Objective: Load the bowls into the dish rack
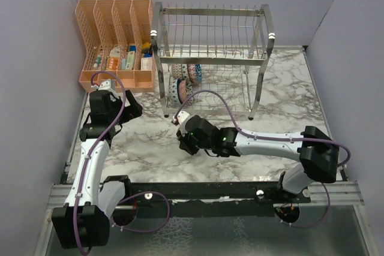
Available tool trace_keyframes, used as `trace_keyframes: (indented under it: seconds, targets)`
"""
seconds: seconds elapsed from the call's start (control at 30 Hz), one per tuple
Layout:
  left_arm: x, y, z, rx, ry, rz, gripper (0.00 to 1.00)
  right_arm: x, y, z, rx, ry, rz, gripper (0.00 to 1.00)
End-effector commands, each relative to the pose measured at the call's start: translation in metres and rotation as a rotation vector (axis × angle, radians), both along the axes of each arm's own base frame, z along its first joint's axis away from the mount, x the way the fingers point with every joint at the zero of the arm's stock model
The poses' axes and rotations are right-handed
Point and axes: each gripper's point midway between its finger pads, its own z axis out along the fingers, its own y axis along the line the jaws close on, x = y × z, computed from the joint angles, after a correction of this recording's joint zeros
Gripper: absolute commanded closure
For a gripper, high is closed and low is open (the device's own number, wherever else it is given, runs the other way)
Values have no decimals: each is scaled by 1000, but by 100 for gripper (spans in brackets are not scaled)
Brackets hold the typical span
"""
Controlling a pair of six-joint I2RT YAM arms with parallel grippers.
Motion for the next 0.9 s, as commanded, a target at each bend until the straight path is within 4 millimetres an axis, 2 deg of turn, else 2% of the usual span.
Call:
trace_keyframes:
  seconds: [0.0, 0.2, 0.47, 0.63, 0.87]
  targets:
    - [1, 0, 6, -5, -29, -9, 1, 13, 1, 44, 187, 42, 1, 99]
    - [1, 0, 6, -5, -31, -8, 1, 15, -7, 78, 386, 147, 91, 99]
    - [2, 1, 5, -3, -28, -3, 1, 25, -22, 110, 598, 253, 127, 99]
    - [2, 2, 5, -1, -26, 1, 1, 48, -33, 130, 709, 216, 76, 99]
    - [1, 1, 5, -1, -26, 0, 1, 88, -45, 134, 792, 243, 5, 99]
